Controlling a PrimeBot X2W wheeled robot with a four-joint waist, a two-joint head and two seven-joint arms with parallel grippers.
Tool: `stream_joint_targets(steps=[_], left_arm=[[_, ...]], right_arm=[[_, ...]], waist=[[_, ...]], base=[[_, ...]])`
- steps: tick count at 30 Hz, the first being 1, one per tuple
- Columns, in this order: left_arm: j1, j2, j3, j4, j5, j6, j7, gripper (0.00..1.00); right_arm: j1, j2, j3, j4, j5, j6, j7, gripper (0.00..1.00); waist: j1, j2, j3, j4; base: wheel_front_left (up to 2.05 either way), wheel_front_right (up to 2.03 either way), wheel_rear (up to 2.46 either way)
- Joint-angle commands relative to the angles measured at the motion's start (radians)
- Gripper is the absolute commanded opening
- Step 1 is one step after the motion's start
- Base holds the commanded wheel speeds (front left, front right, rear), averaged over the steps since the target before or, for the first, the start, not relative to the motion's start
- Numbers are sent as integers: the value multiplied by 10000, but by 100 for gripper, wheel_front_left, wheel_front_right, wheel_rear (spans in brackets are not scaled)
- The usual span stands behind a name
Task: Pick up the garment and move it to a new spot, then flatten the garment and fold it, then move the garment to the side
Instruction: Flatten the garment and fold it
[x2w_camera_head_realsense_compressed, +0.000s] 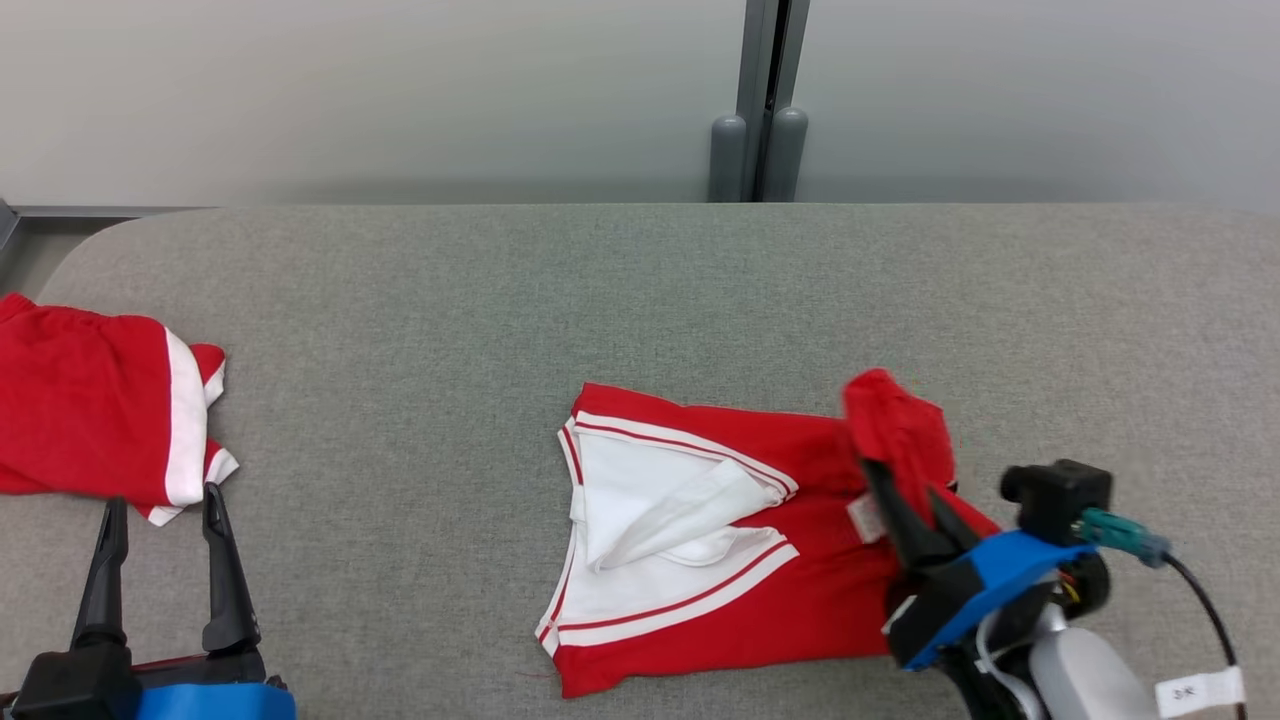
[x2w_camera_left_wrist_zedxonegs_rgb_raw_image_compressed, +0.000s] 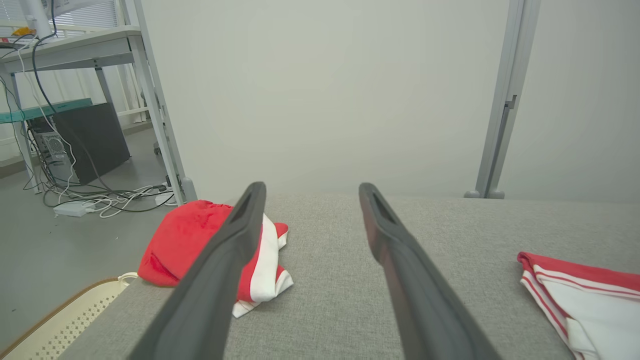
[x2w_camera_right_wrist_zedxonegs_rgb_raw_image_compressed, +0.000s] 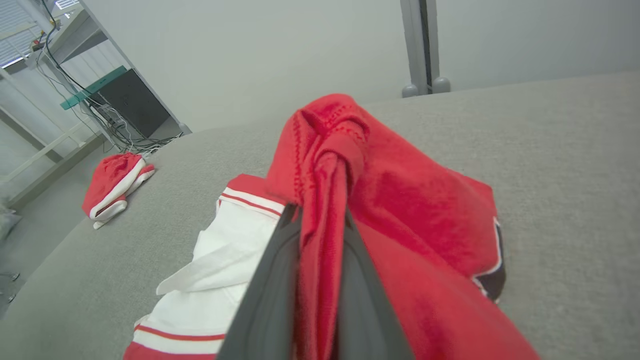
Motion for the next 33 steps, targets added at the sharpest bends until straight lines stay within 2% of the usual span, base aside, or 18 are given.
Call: stream_joint_targets(steps=[1, 8, 13, 20, 25, 26, 27, 28, 29, 33], left_arm=[[-53, 12, -42, -3, 14, 68, -42, 100], [-405, -5, -255, 137, -21, 41, -42, 100], [-600, -17, -366, 214, -60, 22, -42, 100], [-830, -27, -474, 330, -73, -5, -42, 100], [-967, -37, -507, 415, -90, -3, -42, 100], [-979, -43, -517, 431, -91, -4, -42, 100], [-979, -45, -521, 445, -91, -5, -42, 100], [-977, -47, -525, 457, -90, -4, -42, 100], [-971, -47, -520, 471, -89, 1, -42, 100], [-884, -51, -484, 460, -47, 53, -42, 100]], right_arm=[[-97, 77, 156, -155, -42, 1, 97, 0], [-792, 615, 1468, -176, 13, 3, 387, 0], [-1422, 777, 2220, 579, 146, 3, 146, 0], [-2340, 774, 3493, 1514, 1355, 3, -522, 0], [-2952, 770, 3973, 2545, 1672, 3, -1029, 1], [-3057, 774, 4069, 2729, 1747, 3, -1123, 38], [-3164, 775, 4167, 2894, 1841, 3, -1234, 62], [-3263, 773, 4227, 3060, 1938, 3, -1348, 94], [-3356, 770, 4276, 3181, 1979, 3, -1501, 100], [-3665, 767, 4208, 3519, 1998, 3, -2107, 100]], waist=[[0, 0, 30, 36], [0, 0, 229, 348], [0, 0, 381, 553], [0, 0, 620, 794], [0, 0, 747, 871], [0, 0, 761, 875], [0, 0, 768, 873], [0, 0, 768, 865], [0, 0, 757, 850], [0, 0, 645, 707]], base=[[0, 0, 0], [0, 0, 0], [0, 0, 0], [0, 0, 0], [0, 0, 0], [0, 0, 0], [0, 0, 0], [0, 0, 0], [0, 0, 0], [0, 0, 0]])
